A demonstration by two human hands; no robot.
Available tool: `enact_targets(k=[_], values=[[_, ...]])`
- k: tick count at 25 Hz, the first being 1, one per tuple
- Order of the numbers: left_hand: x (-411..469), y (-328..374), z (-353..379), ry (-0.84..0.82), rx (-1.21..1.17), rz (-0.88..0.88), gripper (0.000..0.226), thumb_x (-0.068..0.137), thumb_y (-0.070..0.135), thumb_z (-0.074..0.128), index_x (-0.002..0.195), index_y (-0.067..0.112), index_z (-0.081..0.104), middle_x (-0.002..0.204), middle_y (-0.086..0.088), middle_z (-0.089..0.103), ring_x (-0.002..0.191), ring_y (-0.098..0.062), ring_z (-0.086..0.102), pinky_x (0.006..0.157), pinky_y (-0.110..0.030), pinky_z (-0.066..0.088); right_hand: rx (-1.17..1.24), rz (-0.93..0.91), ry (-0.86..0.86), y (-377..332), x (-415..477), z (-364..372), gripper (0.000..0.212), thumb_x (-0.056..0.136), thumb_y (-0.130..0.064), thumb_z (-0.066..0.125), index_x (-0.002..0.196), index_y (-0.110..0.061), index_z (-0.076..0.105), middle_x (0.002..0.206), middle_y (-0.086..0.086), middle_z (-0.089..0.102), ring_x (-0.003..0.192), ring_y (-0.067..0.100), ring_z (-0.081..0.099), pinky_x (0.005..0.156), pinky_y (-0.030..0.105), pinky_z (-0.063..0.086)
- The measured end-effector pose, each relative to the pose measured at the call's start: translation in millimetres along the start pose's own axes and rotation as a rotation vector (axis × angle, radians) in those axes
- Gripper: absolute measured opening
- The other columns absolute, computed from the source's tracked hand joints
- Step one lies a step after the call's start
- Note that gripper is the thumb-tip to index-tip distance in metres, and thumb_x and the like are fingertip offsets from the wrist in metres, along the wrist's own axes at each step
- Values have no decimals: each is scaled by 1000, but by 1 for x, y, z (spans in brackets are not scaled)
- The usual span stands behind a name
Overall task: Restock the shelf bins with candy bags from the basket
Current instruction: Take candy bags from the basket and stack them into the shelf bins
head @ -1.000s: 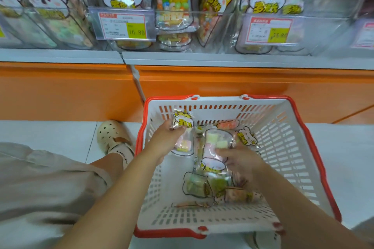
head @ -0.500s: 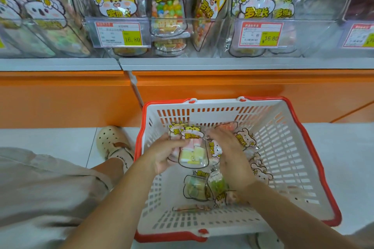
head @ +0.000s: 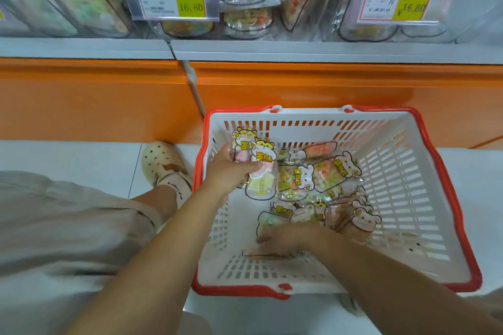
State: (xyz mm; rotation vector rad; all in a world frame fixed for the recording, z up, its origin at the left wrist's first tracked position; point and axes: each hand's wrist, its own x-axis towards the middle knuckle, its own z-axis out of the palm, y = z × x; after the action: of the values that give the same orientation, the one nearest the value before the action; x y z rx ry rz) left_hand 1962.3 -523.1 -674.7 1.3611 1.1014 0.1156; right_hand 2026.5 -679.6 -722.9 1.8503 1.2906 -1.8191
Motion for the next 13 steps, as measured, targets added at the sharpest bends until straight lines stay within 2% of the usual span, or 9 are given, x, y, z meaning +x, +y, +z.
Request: enact_targets(k=[2, 4, 7, 9, 11, 13], values=[[-1, 1, 0, 0, 5, -7, 67, 75, 17, 82, 133, 12, 49, 124, -11, 62, 78, -13, 62, 50, -18, 43, -131, 81, -48, 3, 13, 10, 65, 91, -65, 34, 147, -32, 35, 158, -5, 26, 143, 23, 28, 114, 45, 24], [-1, 4, 0, -1, -14, -26, 64, 76, 16, 82, 131, 11, 50, 118, -11, 64, 66, -8, 55, 43, -15, 42, -100, 66, -26, 8, 9, 8, 63, 91, -64, 41, 144, -31, 40, 152, -4, 36, 135, 22, 39, 110, 43, 32], [-2, 6, 2, -19, -61, -33, 51, 76, 13, 81, 121, 14, 55, 88, 2, 63, 63, -8, 56, 43, -16, 44, 41, -9, 33, 19, -2, 2, 47, 95, -53, 46, 131, -23, 56, 131, 0, 56, 110, 18, 54, 94, 35, 43], [-3, 7, 2, -14, -99, -40, 44, 77, 11, 80, 114, 16, 57, 88, 5, 63, 69, -8, 60, 46, -18, 46, 88, -38, 111, 27, -1, 5, 38, 99, -46, 44, 114, -16, 62, 117, 5, 61, 96, 18, 53, 83, 34, 42], [-5, 8, 3, -3, -121, -40, 39, 77, 10, 80, 107, 18, 57, 91, 5, 64, 72, -7, 61, 47, -20, 47, 188, -20, 240, 30, -1, 6, 34, 101, -39, 43, 89, -12, 59, 95, 11, 61, 79, 17, 51, 67, 30, 39], [-6, 9, 3, 3, -125, -43, 37, 77, 10, 80, 104, 19, 56, 91, 6, 64, 73, -7, 61, 46, -19, 46, 316, -4, 321, 33, -5, 1, 36, 102, -36, 42, 75, -14, 51, 74, 3, 50, 66, 13, 48, 57, 25, 36]])
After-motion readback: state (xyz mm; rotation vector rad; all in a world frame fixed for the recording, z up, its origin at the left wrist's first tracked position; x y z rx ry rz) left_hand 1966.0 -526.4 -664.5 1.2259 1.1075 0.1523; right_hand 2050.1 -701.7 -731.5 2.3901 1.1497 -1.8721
